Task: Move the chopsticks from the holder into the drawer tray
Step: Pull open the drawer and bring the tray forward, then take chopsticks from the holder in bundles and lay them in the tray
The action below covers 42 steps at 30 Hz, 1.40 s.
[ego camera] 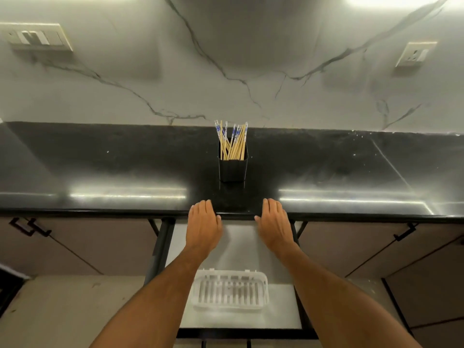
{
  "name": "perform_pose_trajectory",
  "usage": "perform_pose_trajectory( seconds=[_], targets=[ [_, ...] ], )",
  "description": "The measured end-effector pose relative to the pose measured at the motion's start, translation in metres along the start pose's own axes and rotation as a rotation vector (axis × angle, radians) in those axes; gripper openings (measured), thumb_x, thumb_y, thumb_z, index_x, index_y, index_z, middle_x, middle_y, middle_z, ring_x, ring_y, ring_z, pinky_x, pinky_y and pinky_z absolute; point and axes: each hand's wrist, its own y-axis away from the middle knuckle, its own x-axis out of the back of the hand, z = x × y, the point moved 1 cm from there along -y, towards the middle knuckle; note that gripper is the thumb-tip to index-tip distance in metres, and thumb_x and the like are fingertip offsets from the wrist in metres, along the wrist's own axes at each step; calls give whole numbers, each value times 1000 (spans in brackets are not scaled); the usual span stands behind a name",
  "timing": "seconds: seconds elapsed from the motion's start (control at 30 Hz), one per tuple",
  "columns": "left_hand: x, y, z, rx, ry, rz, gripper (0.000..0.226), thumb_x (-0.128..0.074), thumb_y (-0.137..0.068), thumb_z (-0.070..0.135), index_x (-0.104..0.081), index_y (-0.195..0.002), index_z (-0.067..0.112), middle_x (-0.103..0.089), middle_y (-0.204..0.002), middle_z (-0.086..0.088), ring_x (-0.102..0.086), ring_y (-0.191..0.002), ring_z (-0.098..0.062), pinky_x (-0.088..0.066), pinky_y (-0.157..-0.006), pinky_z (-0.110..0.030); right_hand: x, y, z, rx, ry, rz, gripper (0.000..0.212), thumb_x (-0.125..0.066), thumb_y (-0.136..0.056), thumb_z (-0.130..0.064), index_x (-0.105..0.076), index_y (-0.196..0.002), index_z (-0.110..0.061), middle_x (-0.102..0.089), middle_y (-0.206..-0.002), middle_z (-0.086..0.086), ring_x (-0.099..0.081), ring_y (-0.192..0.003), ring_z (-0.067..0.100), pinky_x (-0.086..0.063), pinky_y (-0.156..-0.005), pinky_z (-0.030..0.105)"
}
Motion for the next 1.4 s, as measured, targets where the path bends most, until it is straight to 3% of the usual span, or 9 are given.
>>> perform_pose_trajectory(
  seconds=[0.17, 0.43, 0.57, 0.7, 0.8, 0.97, 1.2, 1.27, 1.4],
  targets=[
    [34, -46, 27, -89, -62, 88, 53, -45, -104, 36, -43, -148, 7, -53, -145, -11, -49, -137, -26, -33, -121, -40, 43, -45, -10, 49, 23, 56, 61, -48, -105, -40, -35, -152, -4, -45, -152, 14, -42, -141, 29, -37, -118, 40],
    [66, -125, 38, -155, -21, 176, 38, -48, -100, 31, -51, -132, 11, -60, -127, -5, -56, -120, -19, -42, -114, -39, 77, -125, -32, 100, -14, 183, 56, -62, -98, -36, -45, -142, -5, -56, -135, 11, -55, -124, 23, -49, -106, 36],
    [68, -158, 34, -173, 19, 175, 25, -47, -99, 25, -55, -120, 14, -62, -116, -2, -58, -108, -16, -47, -106, -34, 68, -161, -45, 97, -64, 160, 38, -62, -97, -28, -51, -131, -14, -57, -125, 2, -54, -109, 13, -52, -95, 27],
    [64, -203, 26, -108, 140, 146, 16, -44, -98, 19, -55, -109, 15, -60, -106, 0, -58, -100, -16, -48, -99, -32, 58, -209, -63, 81, -166, 139, 30, -62, -98, -20, -57, -126, -13, -59, -120, 4, -54, -102, 14, -54, -90, 27],
    [55, -232, 20, -68, 208, 101, 13, -40, -99, 18, -53, -102, 16, -58, -102, 1, -55, -94, -14, -47, -94, -30, 44, -238, -77, 13, -302, 112, 28, -58, -101, -34, -58, -123, -17, -60, -116, 2, -55, -100, 13, -55, -90, 27],
    [33, -272, 10, -16, 341, 50, 16, -40, -102, 18, -56, -100, 15, -60, -104, -2, -55, -93, -17, -50, -88, -33, 18, -279, -88, -68, -400, 72, 21, -54, -104, -30, -61, -114, -14, -62, -112, 5, -59, -95, 14, -58, -89, 30],
    [16, -319, 8, 63, 640, -9, 21, -43, -104, 22, -62, -109, 14, -59, -106, 4, -53, -89, -6, -37, -73, -13, -2, -318, -94, -83, -458, 114, 16, -51, -105, -27, -62, -112, -18, -62, -106, 0, -57, -94, 12, -54, -91, 29],
    [8, -332, 6, 117, 690, -34, 20, -45, -104, 23, -62, -108, 13, -62, -104, 2, -56, -81, -6, -37, -64, -12, -8, -324, -98, -90, -474, 136, 14, -51, -105, -24, -62, -112, -19, -60, -104, -3, -55, -92, 9, -50, -87, 23],
    [-6, -343, 5, 177, 772, -25, 17, -47, -104, 23, -63, -106, 16, -66, -101, 1, -60, -82, -4, -41, -64, -14, -13, -331, -97, -130, -515, 161, 11, -57, -102, -21, -63, -111, -18, -60, -105, -2, -55, -88, 6, -53, -85, 23]
  ],
)
